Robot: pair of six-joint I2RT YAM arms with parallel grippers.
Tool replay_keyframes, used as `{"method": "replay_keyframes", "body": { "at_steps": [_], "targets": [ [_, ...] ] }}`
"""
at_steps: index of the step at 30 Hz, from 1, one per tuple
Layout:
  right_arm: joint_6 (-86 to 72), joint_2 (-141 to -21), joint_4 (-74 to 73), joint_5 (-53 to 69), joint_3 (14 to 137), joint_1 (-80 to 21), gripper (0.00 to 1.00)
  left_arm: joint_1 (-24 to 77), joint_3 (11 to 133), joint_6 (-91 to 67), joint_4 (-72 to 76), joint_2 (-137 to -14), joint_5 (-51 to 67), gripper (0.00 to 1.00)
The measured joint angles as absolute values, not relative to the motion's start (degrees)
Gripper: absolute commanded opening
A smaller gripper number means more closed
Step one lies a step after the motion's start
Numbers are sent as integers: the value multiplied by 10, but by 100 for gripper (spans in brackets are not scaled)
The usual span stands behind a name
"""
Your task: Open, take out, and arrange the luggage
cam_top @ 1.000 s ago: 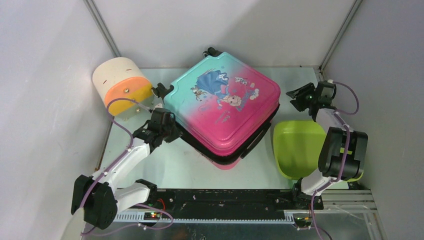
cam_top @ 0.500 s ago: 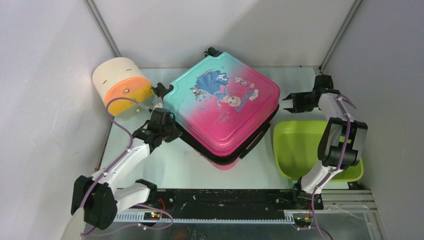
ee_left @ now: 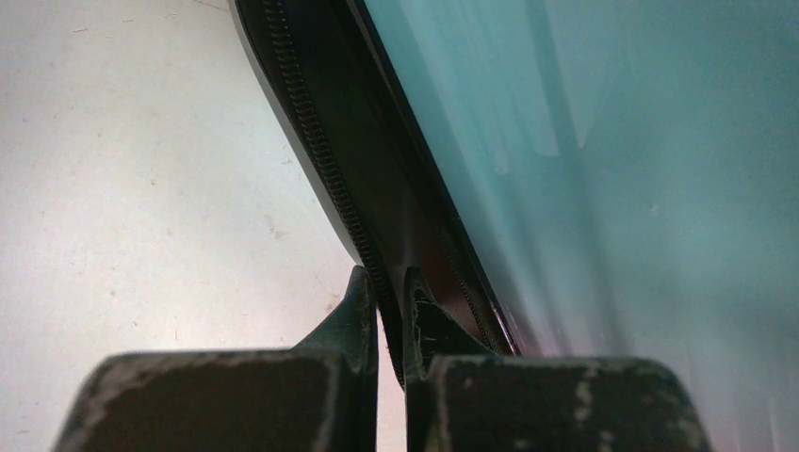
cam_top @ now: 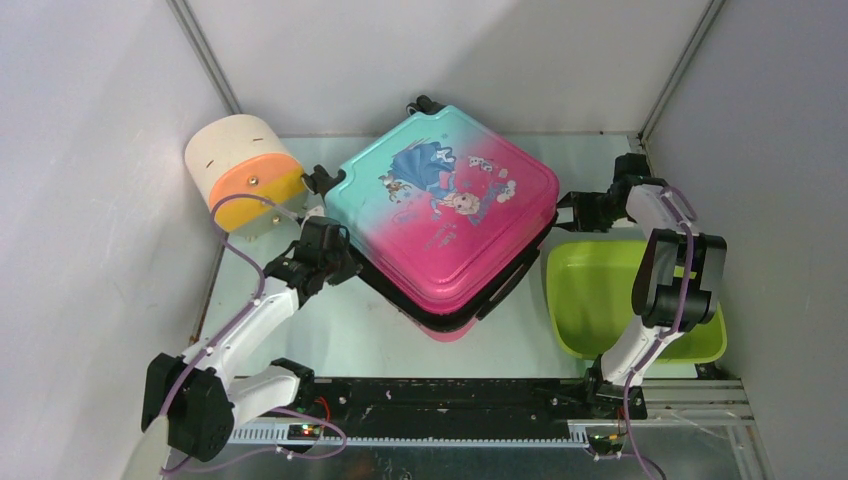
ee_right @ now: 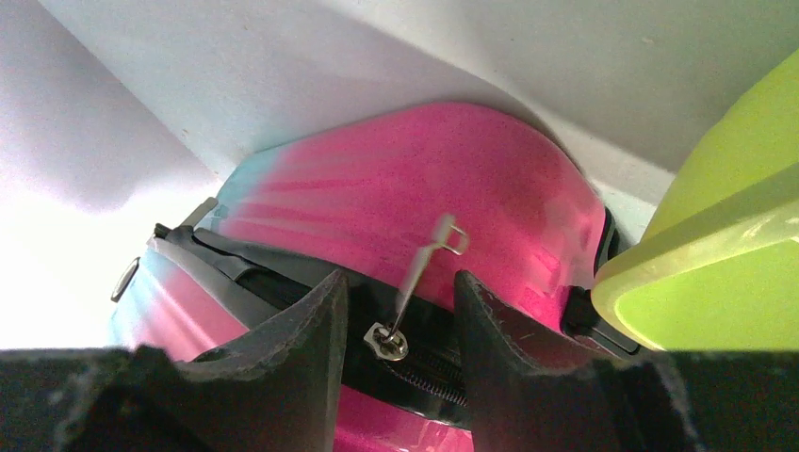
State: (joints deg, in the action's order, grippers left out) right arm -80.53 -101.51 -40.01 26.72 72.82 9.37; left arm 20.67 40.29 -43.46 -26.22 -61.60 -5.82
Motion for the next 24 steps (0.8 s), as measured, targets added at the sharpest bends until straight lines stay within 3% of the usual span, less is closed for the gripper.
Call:
{"method": "replay_keyframes", "body": {
  "at_steps": [3, 5, 8, 10, 24],
  "targets": [
    [-810, -1016, -400, 270, 728, 92, 43, 207, 403, -434, -262, -616, -58, 0],
    [-812, -1016, -401, 268, 728, 91, 33, 207, 403, -434, -262, -616, -58, 0],
    [-821, -1016, -400, 263, 728, 90, 6, 207, 403, -434, -262, -616, -59, 0],
    [-823, -1016, -400, 260, 729, 89, 0, 206, 403, -433, -262, -615, -61, 0],
    [-743, -1020, -321, 238, 729, 86, 0, 206, 403, -404, -266, -615, -59, 0]
  ]
}}
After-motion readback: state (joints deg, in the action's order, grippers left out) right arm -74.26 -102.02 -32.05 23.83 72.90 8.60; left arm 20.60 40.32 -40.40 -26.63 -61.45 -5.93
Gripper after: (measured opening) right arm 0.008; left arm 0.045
